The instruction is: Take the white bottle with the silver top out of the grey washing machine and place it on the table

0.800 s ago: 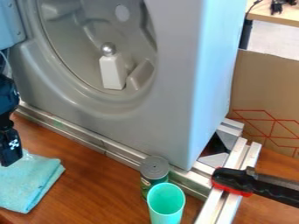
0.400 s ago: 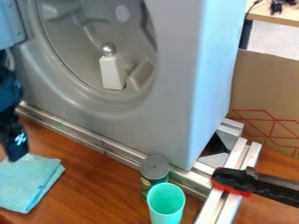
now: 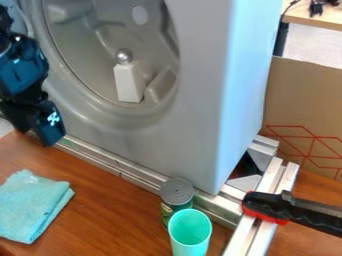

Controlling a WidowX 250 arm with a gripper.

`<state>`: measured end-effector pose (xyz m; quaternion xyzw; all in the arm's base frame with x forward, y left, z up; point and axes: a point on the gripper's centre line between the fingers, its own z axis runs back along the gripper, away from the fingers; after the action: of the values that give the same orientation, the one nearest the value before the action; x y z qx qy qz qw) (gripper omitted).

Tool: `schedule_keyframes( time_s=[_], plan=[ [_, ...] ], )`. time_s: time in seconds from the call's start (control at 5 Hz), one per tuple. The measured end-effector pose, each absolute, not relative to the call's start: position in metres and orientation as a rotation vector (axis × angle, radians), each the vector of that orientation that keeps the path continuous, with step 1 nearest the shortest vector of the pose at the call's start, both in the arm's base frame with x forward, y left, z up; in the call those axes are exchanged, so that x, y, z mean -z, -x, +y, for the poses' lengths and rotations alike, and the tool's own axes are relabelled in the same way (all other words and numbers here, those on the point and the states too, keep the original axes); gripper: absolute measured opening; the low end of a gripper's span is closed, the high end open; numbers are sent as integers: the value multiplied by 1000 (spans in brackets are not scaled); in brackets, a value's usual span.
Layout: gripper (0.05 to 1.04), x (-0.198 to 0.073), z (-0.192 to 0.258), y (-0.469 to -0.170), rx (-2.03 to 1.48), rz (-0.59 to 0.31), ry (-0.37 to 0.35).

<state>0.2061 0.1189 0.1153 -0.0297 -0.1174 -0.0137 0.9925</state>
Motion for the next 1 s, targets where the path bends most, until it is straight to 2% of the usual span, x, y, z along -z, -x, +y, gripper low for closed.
schedule_keyframes(
  time_s=[0.6, 1.0],
  plan=[
    [1001, -161, 124, -253, -39, -516, 56],
    [1001, -163, 117, -297, -54, -602, 80]
  ],
)
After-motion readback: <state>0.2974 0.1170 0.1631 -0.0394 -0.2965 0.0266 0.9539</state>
